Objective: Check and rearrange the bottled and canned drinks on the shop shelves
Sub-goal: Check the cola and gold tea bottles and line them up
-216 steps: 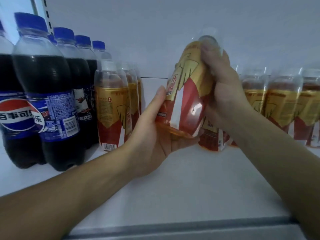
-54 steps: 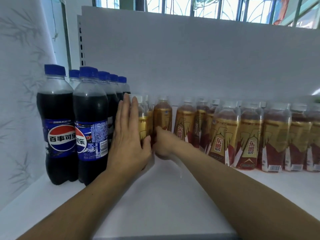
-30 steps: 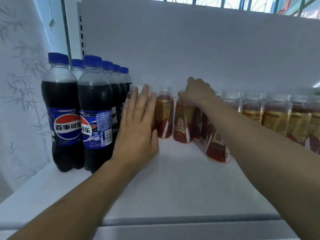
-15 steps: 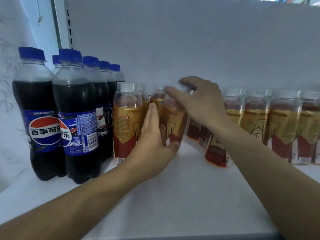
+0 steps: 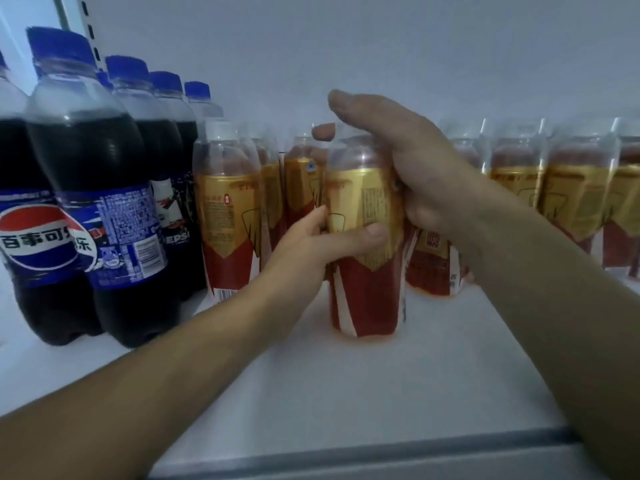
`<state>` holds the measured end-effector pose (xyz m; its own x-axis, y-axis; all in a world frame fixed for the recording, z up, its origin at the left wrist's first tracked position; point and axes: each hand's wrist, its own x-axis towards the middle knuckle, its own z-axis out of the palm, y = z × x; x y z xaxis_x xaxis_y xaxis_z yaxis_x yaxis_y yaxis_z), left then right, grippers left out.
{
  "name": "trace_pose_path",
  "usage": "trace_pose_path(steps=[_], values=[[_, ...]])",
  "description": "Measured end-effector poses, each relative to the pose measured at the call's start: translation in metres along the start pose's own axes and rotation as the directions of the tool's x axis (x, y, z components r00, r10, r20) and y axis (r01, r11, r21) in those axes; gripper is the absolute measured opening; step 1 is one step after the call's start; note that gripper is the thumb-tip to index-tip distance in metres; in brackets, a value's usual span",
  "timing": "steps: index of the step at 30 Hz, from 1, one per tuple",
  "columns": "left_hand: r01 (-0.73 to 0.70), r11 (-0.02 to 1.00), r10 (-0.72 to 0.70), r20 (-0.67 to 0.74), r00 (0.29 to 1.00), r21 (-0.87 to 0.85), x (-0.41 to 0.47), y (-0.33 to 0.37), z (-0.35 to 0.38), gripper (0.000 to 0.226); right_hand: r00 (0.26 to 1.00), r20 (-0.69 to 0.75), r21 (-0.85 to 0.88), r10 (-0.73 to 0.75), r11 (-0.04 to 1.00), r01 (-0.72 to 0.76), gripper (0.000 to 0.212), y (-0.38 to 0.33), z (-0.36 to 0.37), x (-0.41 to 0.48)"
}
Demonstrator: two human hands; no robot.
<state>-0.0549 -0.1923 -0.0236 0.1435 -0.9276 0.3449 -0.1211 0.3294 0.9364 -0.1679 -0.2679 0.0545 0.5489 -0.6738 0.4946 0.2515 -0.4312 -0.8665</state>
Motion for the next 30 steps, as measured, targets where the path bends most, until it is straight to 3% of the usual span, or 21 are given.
trace_pose_path(steps=[3, 8, 12, 15, 17, 19, 22, 24, 27, 30], values=[[-0.005, 1.0, 0.005, 0.016, 1.0, -0.03, -0.003, -0.003, 0.001, 0.054, 0.996, -0.06, 0.01, -0.065, 0.998, 0.066, 0.01, 0.0, 0.0, -0.002], [0.022, 1.0, -0.022, -0.036, 0.999, -0.016, -0.003, -0.006, 0.006, 0.069, 0.951, -0.275, 0.055, -0.141, 0.985, 0.162, 0.01, 0.0, -0.005, 0.003], [-0.001, 0.99, -0.006, -0.049, 0.999, -0.143, -0.005, 0.005, 0.011, 0.041, 0.993, -0.115, 0.234, -0.019, 0.971, 0.046, 0.049, 0.0, -0.008, 0.008], [0.014, 0.95, -0.017, -0.01, 1.0, -0.311, -0.006, 0.012, 0.006, 0.061, 0.994, 0.083, 0.391, 0.067, 0.915, -0.094, 0.051, -0.001, -0.005, 0.006], [0.077, 0.944, -0.056, 0.073, 0.996, -0.321, -0.007, 0.015, 0.003, 0.078, 0.978, 0.174, 0.436, 0.112, 0.882, -0.179, 0.052, 0.001, -0.002, 0.002], [0.07, 0.961, -0.06, 0.046, 0.997, -0.266, -0.008, 0.013, 0.004, 0.075, 0.981, 0.147, 0.416, 0.129, 0.891, -0.18, 0.051, 0.0, 0.0, 0.001], [0.01, 0.985, -0.018, -0.042, 0.999, -0.171, -0.007, 0.011, 0.008, 0.06, 0.997, -0.064, 0.313, 0.045, 0.949, -0.023, 0.042, -0.004, -0.002, 0.003], [-0.014, 0.997, 0.009, -0.066, 0.998, -0.082, -0.005, 0.011, 0.01, 0.058, 0.993, -0.118, 0.295, 0.011, 0.955, 0.024, 0.036, -0.004, -0.003, 0.002], [0.026, 0.971, -0.04, -0.054, 0.998, -0.239, -0.007, 0.012, 0.008, 0.044, 0.999, 0.017, 0.372, 0.032, 0.928, -0.036, 0.039, -0.003, -0.003, 0.001], [0.173, 0.914, -0.143, 0.107, 0.984, -0.367, -0.012, 0.019, 0.007, 0.072, 0.986, 0.131, 0.483, 0.107, 0.861, -0.158, 0.044, -0.003, -0.002, 0.001]])
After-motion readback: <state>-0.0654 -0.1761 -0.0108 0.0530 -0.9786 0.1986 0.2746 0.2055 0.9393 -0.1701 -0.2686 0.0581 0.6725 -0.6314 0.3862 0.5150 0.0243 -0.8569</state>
